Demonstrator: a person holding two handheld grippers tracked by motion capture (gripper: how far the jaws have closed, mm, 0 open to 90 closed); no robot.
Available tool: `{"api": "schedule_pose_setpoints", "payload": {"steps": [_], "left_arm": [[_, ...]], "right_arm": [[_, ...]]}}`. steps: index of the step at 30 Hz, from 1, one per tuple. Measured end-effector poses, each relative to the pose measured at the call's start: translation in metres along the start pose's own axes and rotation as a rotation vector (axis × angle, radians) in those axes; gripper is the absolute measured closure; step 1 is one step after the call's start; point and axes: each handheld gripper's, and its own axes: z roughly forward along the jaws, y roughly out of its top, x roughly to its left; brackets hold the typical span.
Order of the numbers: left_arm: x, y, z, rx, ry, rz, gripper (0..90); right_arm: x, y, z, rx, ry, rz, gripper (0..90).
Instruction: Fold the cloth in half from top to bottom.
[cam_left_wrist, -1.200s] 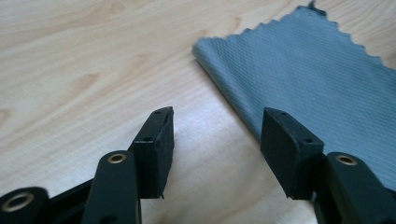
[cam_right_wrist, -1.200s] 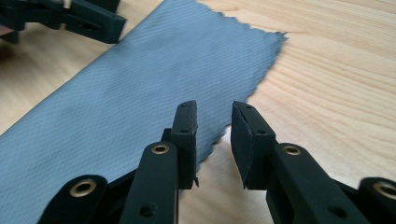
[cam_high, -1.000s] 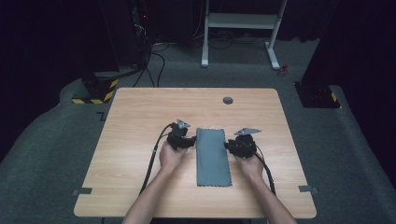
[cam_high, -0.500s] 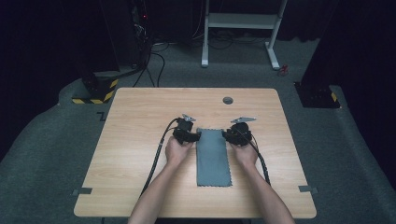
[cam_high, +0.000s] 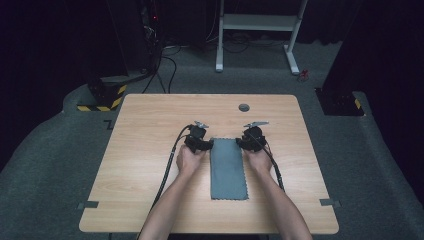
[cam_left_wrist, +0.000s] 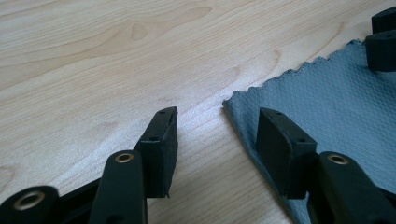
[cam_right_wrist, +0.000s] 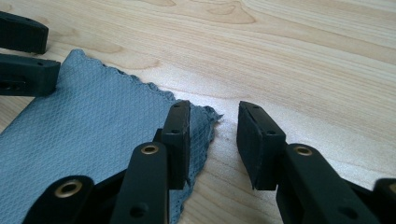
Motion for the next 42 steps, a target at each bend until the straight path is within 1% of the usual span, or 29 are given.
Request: {"api": "schedule_pose_setpoints", "payload": {"steps": [2, 3, 4, 5, 6, 7, 9, 10, 12, 15, 17, 18, 19, 20, 21, 22, 23, 24, 26, 27, 29, 30, 33, 34, 36, 37, 38, 40, 42], "left_arm": [[-0.002, 0.002, 0.001, 0.006, -0.003, -0.001, 48.8], [-0.003, 0.003, 0.002, 0.011, -0.001, 0.006, 49.0], [-0.004, 0.004, 0.002, 0.015, 0.003, 0.018, 49.1], [-0.006, 0.004, 0.003, 0.017, 0.006, 0.020, 49.4], [-0.007, 0.005, 0.003, 0.019, 0.009, 0.032, 50.0], [-0.007, 0.005, 0.003, 0.015, 0.005, 0.033, 52.1], [-0.007, 0.005, 0.003, 0.011, 0.000, 0.039, 54.5], [-0.007, 0.005, 0.003, 0.011, 0.000, 0.039, 56.3], [-0.008, 0.005, 0.004, 0.004, -0.011, 0.043, 60.4], [-0.010, 0.005, 0.004, 0.004, -0.020, 0.045, 67.0], [-0.011, 0.006, 0.005, 0.006, -0.026, 0.049, 71.3], [-0.011, 0.007, 0.005, 0.010, -0.035, 0.045, 73.9], [-0.012, 0.008, 0.006, 0.011, -0.044, 0.049, 77.5], [-0.012, 0.008, 0.006, 0.012, -0.050, 0.050, 80.6], [-0.012, 0.008, 0.006, 0.012, -0.068, 0.048, 85.4], [-0.012, 0.008, 0.006, 0.012, -0.070, 0.046, 87.7], [-0.012, 0.008, 0.006, 0.012, -0.072, 0.046, 88.3], [-0.011, 0.008, 0.006, 0.012, -0.076, 0.043, 88.6], [-0.009, 0.008, 0.006, 0.012, -0.093, 0.019, 89.0], [-0.008, 0.008, 0.006, 0.010, -0.098, 0.021, 89.1], [-0.007, 0.008, 0.005, 0.004, -0.109, 0.024, 89.1], [-0.006, 0.008, 0.004, -0.001, -0.111, 0.034, 89.1], [-0.004, 0.012, -0.003, -0.027, -0.139, 0.028, 89.1], [-0.004, 0.013, -0.005, -0.037, -0.149, 0.019, 89.2], [-0.003, 0.015, -0.009, -0.050, -0.153, 0.028, 89.2], [-0.004, 0.015, -0.011, -0.055, -0.158, 0.022, 89.2], [-0.003, 0.015, -0.012, -0.058, -0.158, 0.029, 89.2], [-0.004, 0.016, -0.016, -0.067, -0.164, 0.034, 89.2], [-0.006, 0.017, -0.020, -0.081, -0.173, 0.043, 89.2]], "right_arm": [[0.001, 0.000, 0.001, -0.002, -0.008, -0.008, 66.2], [0.002, 0.000, 0.001, 0.000, -0.012, -0.017, 66.7], [0.003, 0.000, 0.001, -0.001, -0.012, -0.034, 67.3], [0.005, 0.000, 0.002, 0.002, -0.016, -0.045, 68.4], [0.007, 0.001, 0.002, 0.004, -0.019, -0.072, 69.6], [0.009, 0.001, 0.003, 0.005, -0.020, -0.090, 72.2], [0.010, 0.001, 0.003, 0.004, -0.015, -0.103, 73.9], [0.009, 0.001, 0.003, 0.004, -0.008, -0.097, 74.2], [0.008, 0.001, 0.003, 0.004, -0.002, -0.104, 76.3], [0.009, 0.001, 0.003, 0.007, 0.019, -0.110, 83.4], [0.009, 0.002, 0.003, 0.010, 0.029, -0.112, 85.8], [0.009, 0.002, 0.003, 0.014, 0.037, -0.111, 86.8], [0.009, 0.004, 0.003, 0.030, 0.045, -0.103, 87.3], [0.009, 0.007, 0.004, 0.050, 0.043, -0.113, 88.0], [0.010, 0.009, 0.004, 0.060, 0.035, -0.134, 88.5], [0.013, 0.010, 0.004, 0.065, 0.021, -0.161, 88.7], [0.014, 0.009, 0.004, 0.058, 0.013, -0.171, 88.8], [0.014, 0.009, 0.004, 0.060, 0.018, -0.151, 88.9], [0.011, 0.009, 0.004, 0.059, 0.036, -0.124, 89.1], [0.011, 0.009, 0.004, 0.061, 0.037, -0.119, 89.2], [0.010, 0.009, 0.002, 0.060, 0.041, -0.119, 89.2], [0.010, 0.009, 0.000, 0.054, 0.046, -0.118, 89.2], [0.011, 0.010, -0.007, 0.038, 0.054, -0.126, 89.2], [0.011, 0.012, -0.009, 0.030, 0.058, -0.128, 89.2], [0.012, 0.013, -0.014, 0.015, 0.064, -0.127, 89.2], [0.012, 0.014, -0.016, 0.007, 0.068, -0.133, 89.2], [0.013, 0.014, -0.018, 0.002, 0.072, -0.124, 89.2], [0.014, 0.015, -0.021, -0.010, 0.079, -0.126, 89.2], [0.015, 0.015, -0.025, -0.020, 0.084, -0.137, 89.2]]}}
